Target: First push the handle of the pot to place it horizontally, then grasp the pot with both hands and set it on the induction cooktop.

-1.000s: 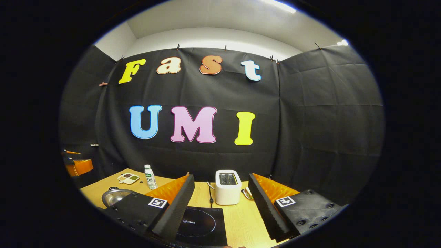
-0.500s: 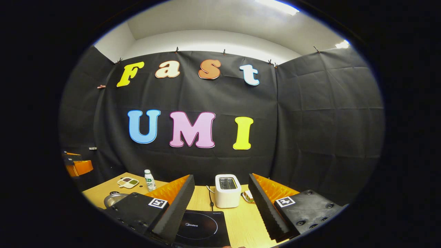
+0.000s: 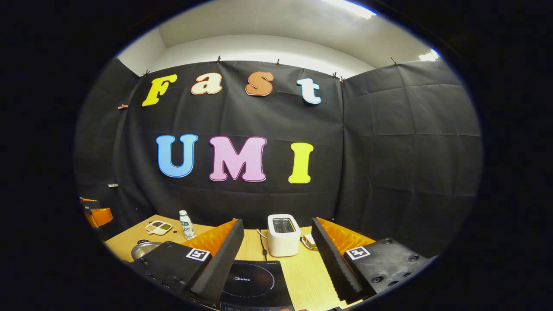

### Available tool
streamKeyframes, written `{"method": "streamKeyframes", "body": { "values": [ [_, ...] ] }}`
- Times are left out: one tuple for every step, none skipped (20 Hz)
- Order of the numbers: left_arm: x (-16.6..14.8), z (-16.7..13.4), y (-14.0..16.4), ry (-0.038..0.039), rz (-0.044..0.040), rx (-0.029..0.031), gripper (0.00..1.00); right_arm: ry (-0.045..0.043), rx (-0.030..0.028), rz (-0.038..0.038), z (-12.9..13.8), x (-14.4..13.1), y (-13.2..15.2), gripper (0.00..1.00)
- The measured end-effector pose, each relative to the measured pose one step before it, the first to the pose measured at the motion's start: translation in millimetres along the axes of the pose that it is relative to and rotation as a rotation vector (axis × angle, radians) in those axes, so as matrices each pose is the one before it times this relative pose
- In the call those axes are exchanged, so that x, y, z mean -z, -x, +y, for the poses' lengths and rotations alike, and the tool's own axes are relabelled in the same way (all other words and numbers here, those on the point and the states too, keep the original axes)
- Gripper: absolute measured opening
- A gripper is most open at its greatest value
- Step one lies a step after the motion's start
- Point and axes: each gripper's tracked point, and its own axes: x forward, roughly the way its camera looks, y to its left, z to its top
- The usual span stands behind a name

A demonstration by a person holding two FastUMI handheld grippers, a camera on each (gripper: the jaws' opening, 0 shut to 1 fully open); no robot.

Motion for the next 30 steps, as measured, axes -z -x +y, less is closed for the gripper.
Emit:
{"method": "streamKeyframes", "body": {
  "values": [
    [2.87, 3.71, 2.18, -0.00811, 0.00518, 0.00320, 0.93, 0.00392, 0.00143, -0.00241, 2.96, -0.18, 1.37, 0.98],
    [4.79, 4.54, 3.34, -0.01059, 0.00739, 0.00370, 0.95, 0.00575, 0.00185, -0.00392, 2.35, -0.66, 1.28, 0.98],
    [3.90, 3.88, 2.23, -0.00958, 0.00693, 0.00498, 0.95, 0.00669, 0.00136, -0.00301, 4.03, -1.02, 1.44, 0.98],
    [7.78, 3.86, 4.04, -0.01086, 0.01428, 0.01127, 0.95, 0.00604, -0.00150, -0.00195, 4.93, 0.77, 1.40, 0.98],
    [5.78, 3.14, 1.53, -0.01003, 0.01396, 0.01303, 0.95, 0.00584, -0.00283, -0.00175, 4.80, -0.68, 2.40, 0.98],
    [6.46, 4.08, 2.64, -0.00852, 0.01182, 0.00925, 0.95, 0.00726, -0.00307, -0.00356, 4.02, -0.81, 1.63, 0.98],
    [5.99, 3.95, 2.32, -0.00468, 0.01387, 0.01001, 0.95, 0.00627, -0.00041, -0.00276, 3.52, -1.20, 1.62, 0.98],
    [7.57, 3.78, 3.19, 0.00127, 0.01611, 0.00903, 0.95, 0.00416, -0.00150, -0.00326, 2.78, -0.72, 0.17, 0.98],
    [6.45, 3.78, 2.95, 0.00851, 0.01441, 0.00661, 0.95, 0.00305, -0.00044, -0.00175, 1.69, -0.20, 1.33, 0.98],
    [7.42, 3.83, 1.27, 0.01458, 0.01751, 0.00517, 0.95, 0.00140, -0.00012, -0.00010, 2.75, -0.26, 2.38, 0.98],
    [7.57, 2.47, 0.80, 0.01790, 0.02280, 0.00195, 0.94, -0.00090, 0.00194, -0.00049, 0.26, 0.27, 2.11, 0.98],
    [10.03, 1.32, 1.15, 0.01918, 0.02696, 0.00966, 0.94, -0.00191, 0.00327, 0.00166, -0.47, 2.57, -0.41, 0.98],
    [9.87, 1.74, 0.00, 0.01446, 0.02979, 0.00541, 0.92, -0.00016, 0.00526, 0.00655, -0.99, 3.62, -0.56, 0.98],
    [9.32, 4.53, -0.89, 0.00571, 0.02983, -0.01416, 0.86, 0.00144, 0.00355, 0.00923, 0.34, 3.81, 0.94, 0.96],
    [10.45, 5.53, -2.16, 0.00068, 0.03642, -0.00839, 0.83, 0.00036, 0.00095, 0.01087, -0.05, 5.49, 0.61, 0.96],
    [10.10, 1.82, -2.22, -0.00458, 0.02901, -0.00527, 0.71, -0.00107, -0.00035, 0.01168, -0.97, 5.66, -0.72, 0.98],
    [9.43, -1.01, 1.00, -0.00510, 0.03081, -0.00033, 0.58, -0.00129, -0.00267, 0.01003, -0.34, 4.79, -0.23, 0.98],
    [10.26, -1.93, -5.74, -0.00368, 0.03254, 0.00625, 0.42, -0.00055, -0.00248, 0.00608, 0.16, 2.75, -1.12, 0.98],
    [9.05, -1.62, -3.49, -0.00335, 0.02628, 0.00575, 0.43, 0.00072, 0.00019, 0.00273, -1.15, 2.86, -1.22, 0.98],
    [6.55, -4.38, -4.71, 0.00184, 0.02247, 0.01445, 0.34, 0.00001, -0.00021, 0.00215, -2.19, 2.82, -3.25, 0.98],
    [7.42, -5.58, -4.04, 0.00527, 0.02820, 0.01628, 0.34, -0.00239, -0.00090, 0.00314, -2.26, 3.36, -2.01, 0.98],
    [7.95, -5.65, -5.35, 0.00258, 0.02785, 0.01748, 0.20, -0.00471, -0.00108, 0.00436, -1.03, 3.09, -3.45, 0.98],
    [7.69, -5.63, -3.52, 0.00144, 0.02681, 0.01331, 0.16, -0.00531, -0.00512, 0.00478, -0.42, 2.97, -3.81, 0.98],
    [7.67, -5.05, -6.88, 0.00500, 0.02954, 0.01106, 0.09, 0.00026, -0.00705, 0.00495, 0.67, 3.12, -4.58, 0.98],
    [7.91, -5.23, -6.46, 0.00711, 0.03311, 0.01630, 0.06, 0.00343, -0.00737, 0.00653, 0.18, 4.52, -3.28, 0.98],
    [8.54, -6.51, -7.50, 0.00636, 0.03637, 0.01276, 0.05, -0.00062, -0.01216, 0.01092, 1.32, 4.84, -2.54, 0.98],
    [8.75, -5.80, -8.79, 0.00244, 0.03083, 0.01409, 0.05, -0.01047, -0.02048, 0.01614, 3.52, 5.52, -2.15, 0.98],
    [7.37, -2.89, -6.14, -0.00267, 0.03183, 0.00819, 0.05, -0.01078, -0.02109, 0.01018, 4.24, 3.68, -0.88, 0.98],
    [6.46, -3.19, -7.43, -0.00967, 0.02955, 0.00379, 0.05, -0.00350, -0.02352, 0.00746, 4.68, 3.09, -1.62, 0.98],
    [7.01, -5.71, -9.03, -0.01381, 0.03003, 0.01460, 0.05, 0.00626, -0.02091, 0.00533, 3.09, 1.11, -2.10, 0.98]
  ]
}}
